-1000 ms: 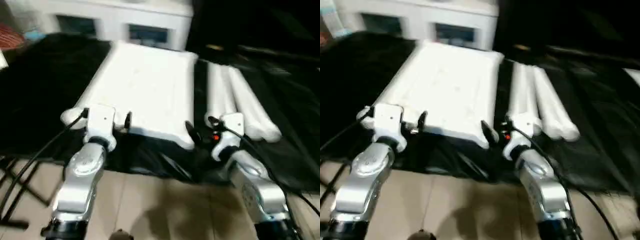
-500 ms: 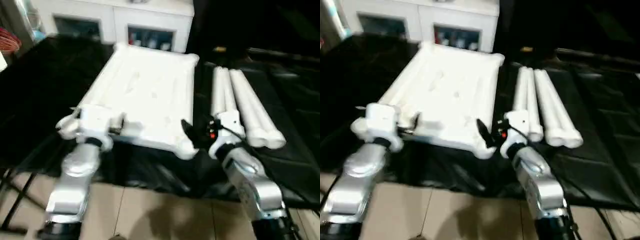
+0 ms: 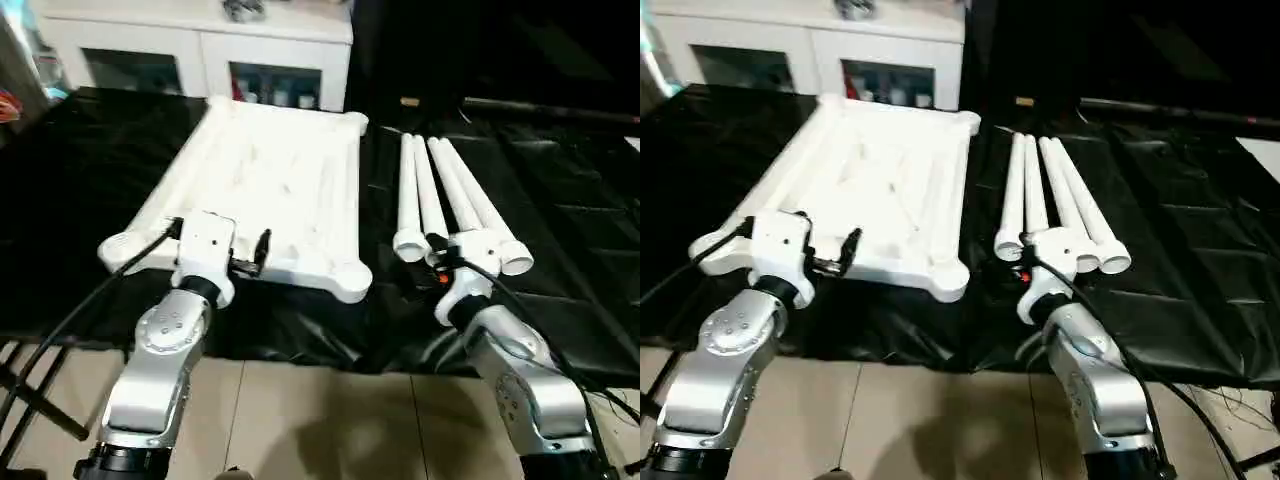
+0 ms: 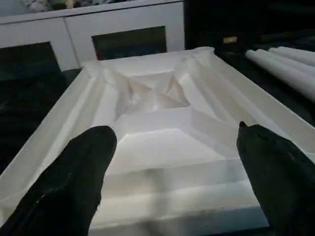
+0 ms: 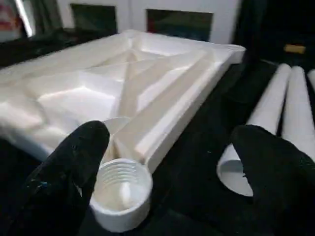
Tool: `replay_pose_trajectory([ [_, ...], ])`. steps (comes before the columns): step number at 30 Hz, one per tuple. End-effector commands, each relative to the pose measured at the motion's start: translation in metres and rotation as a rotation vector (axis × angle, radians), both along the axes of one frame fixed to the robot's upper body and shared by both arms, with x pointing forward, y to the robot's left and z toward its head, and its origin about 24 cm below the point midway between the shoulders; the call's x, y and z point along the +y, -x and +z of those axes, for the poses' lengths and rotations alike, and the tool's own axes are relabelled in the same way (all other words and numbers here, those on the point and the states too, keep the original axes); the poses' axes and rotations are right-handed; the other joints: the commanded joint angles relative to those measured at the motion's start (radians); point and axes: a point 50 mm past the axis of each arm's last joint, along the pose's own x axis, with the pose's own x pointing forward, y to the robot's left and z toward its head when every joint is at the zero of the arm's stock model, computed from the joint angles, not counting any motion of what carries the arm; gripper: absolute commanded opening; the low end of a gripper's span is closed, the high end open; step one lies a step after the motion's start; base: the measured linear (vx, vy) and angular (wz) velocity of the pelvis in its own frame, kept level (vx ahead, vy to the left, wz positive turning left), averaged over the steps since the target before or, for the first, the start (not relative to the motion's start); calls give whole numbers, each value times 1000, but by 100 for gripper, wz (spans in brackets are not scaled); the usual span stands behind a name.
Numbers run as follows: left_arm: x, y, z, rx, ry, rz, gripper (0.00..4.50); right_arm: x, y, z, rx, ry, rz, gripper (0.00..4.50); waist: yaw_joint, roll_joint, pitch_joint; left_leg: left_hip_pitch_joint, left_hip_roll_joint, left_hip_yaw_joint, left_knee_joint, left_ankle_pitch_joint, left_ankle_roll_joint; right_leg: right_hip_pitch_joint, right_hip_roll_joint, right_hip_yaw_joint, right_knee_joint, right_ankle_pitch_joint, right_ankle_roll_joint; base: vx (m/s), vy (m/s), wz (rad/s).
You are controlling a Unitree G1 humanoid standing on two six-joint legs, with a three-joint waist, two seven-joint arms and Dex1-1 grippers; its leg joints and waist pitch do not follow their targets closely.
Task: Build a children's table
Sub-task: Move to table
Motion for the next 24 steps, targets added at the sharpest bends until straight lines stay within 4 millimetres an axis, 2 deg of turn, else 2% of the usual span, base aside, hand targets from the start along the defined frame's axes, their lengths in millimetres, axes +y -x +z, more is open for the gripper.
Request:
replay_pose_trajectory([
  [1, 3, -2, 2, 2, 5, 21, 448, 5, -5, 6, -27, 20, 29, 450, 13, 17, -42, -21, 11, -24, -85, -354, 69, 68, -102, -2, -140, -620, -79, -9, 16, 46],
  [2, 3, -2, 2, 1, 6, 23, 448, 6, -6, 6, -24, 13, 28, 450, 7, 32, -36, -24, 14, -34, -89, -415, 59, 93, -100, -42, -153, -625, -86, -9, 16, 46],
  [3, 4, -2, 2, 1, 6, 24, 448, 6, -7, 5, -10, -5, 21, 450, -13, 46, -42, 65, 52, -16, -80, -496, 13, 33, -70, -18, -157, -608, -92, 23, 18, 56],
  [4, 4, -2, 3, 1, 6, 25, 448, 5, -8, 4, 1, -18, 8, 450, -21, 41, -25, 73, 66, -27, -99, -617, -34, 34, -51, -26, -146, -509, -118, 28, 1, 30],
  [5, 4, -2, 3, 0, 6, 25, 448, 5, -9, 3, 3, -14, 4, 450, -14, 47, -26, 84, 70, -20, -108, -686, -50, 34, -39, -26, -142, -484, -115, 28, 1, 30],
  [6, 4, -2, 3, 0, 7, 25, 448, 5, -9, 3, 2, -11, 3, 450, -11, 40, -30, 93, 73, -18, -116, -718, -55, 35, -39, -15, -133, -429, -117, 0, 0, 0],
  [7, 4, -2, 3, 0, 8, 25, 448, 5, -10, 3, 1, -8, 4, 450, -11, 42, -27, 89, 70, -15, -119, -715, -56, 37, -42, -9, -133, -417, -118, 61, 26, 2],
  [8, 4, -2, 3, 0, 7, 25, 448, 4, -10, 3, 2, -6, 4, 450, -8, 35, -32, 79, 61, -3, -117, -663, -48, 48, -51, 3, -140, -429, -119, 61, 26, 2],
  [9, 3, -2, 3, 2, 6, 23, 448, 4, -10, 2, 5, -2, 0, 450, -3, 36, -41, 58, 54, 9, -117, -559, -30, 71, -58, 14, -141, -413, -119, 74, 24, -7],
  [10, 3, -2, 3, 4, 4, 21, 448, 3, -9, 1, 9, 1, -5, 450, 2, 33, -58, 34, 50, 18, -117, -395, 4, 98, -55, 20, -131, -310, -124, 103, 20, -10],
  [11, 3, -2, 3, 5, 1, 17, 448, 3, -9, 0, 13, 4, -10, 450, 6, 34, -64, 31, 48, 22, -114, -321, 22, 100, -52, 21, -126, -245, -131, 103, 20, -10],
  [12, 3, -3, 3, 6, 0, 15, 448, 2, -8, 0, 16, 9, -14, 450, 4, 35, -72, 41, 47, 25, -106, -211, 56, 94, -43, 17, -110, -127, -149, 116, 7, -3],
  [13, 3, -3, 3, 6, -1, 12, 448, 1, -8, -1, 17, 13, -23, 450, 2, 36, -74, 46, 47, 24, -102, -174, 73, 89, -37, 15, -101, -75, -162, 119, -7, 2],
  [14, 2, -3, 3, 7, -2, 9, 448, 0, -8, -1, 18, 18, -34, 450, -6, 41, -79, 43, 41, 21, -93, -86, 106, 96, -27, 10, -87, 23, -180, 119, -7, 2],
  [15, 2, -4, 3, 9, -3, 5, 448, -2, -8, -1, 15, 9, -52, 450, -7, 44, -84, 48, 32, 23, -80, 3, 148, 97, -23, 7, -77, 101, -196, 130, -11, 1],
  [16, 1, -4, 3, 11, -3, 1, 448, -3, -8, -1, 14, 12, -55, 450, -12, 41, -85, 50, 26, 23, -69, 75, 199, 97, -18, 7, -70, 152, -205, 126, -13, 3],
  [17, 1, -4, 3, 11, -4, -1, 448, -3, -8, -2, 15, 12, -55, 450, -9, 37, -86, 44, 22, 25, -64, 106, 223, 105, -19, 7, -69, 171, -207, 126, -13, 3],
  [18, 0, -5, 2, 15, -5, -11, 448, -4, -8, -2, 20, 10, -57, 450, -3, 40, -88, 35, 14, 31, -56, 138, 255, 114, -22, 10, -69, 188, -211, 113, -13, 3],
  [19, -1, -5, 2, 16, -4, -16, 448, -5, -7, -2, 20, -1, -58, 450, -4, 60, -101, 109, 48, 58, -62, 117, 192, 72, -6, 37, -53, 157, -217, 98, -11, 3],
  [20, -2, -5, 2, 16, -2, -23, 448, -6, -7, -1, 20, 0, -61, 450, -1, 59, -97, 172, 89, 41, -69, 109, 139, 16, 3, 29, -27, 132, -225, 98, -11, 3],
  [21, -2, -5, 2, 17, -2, -24, 448, -6, -6, -1, 20, 0, -61, 450, -25, 37, -80, 153, 103, 37, -79, 110, 125, 8, 11, 31, -13, 131, -206, 80, -36, -34],
  [22, -3, -5, 2, 17, -1, -28, 448, -7, -6, -2, 20, 11, -70, 450, 1, 12, -66, 130, 58, 95, -67, 13, 81, 27, -5, 77, -22, 195, -220, 75, -42, -62],
  [23, -3, -5, 2, 18, -1, -29, 448, -7, -6, -2, 22, 11, -73, 450, 41, -3, -77, 30, -20, 113, -25, -26, 45, 126, 1, 157, -40, 346, -229, 75, -42, -62],
  [24, -3, -5, 2, 18, -1, -31, 448, -8, -6, -2, 20, 20, -79, 450, 56, -17, -81, -41, -17, 75, -13, 15, 99, 160, -40, 154, -32, 494, -210, 66, -7, -41],
])
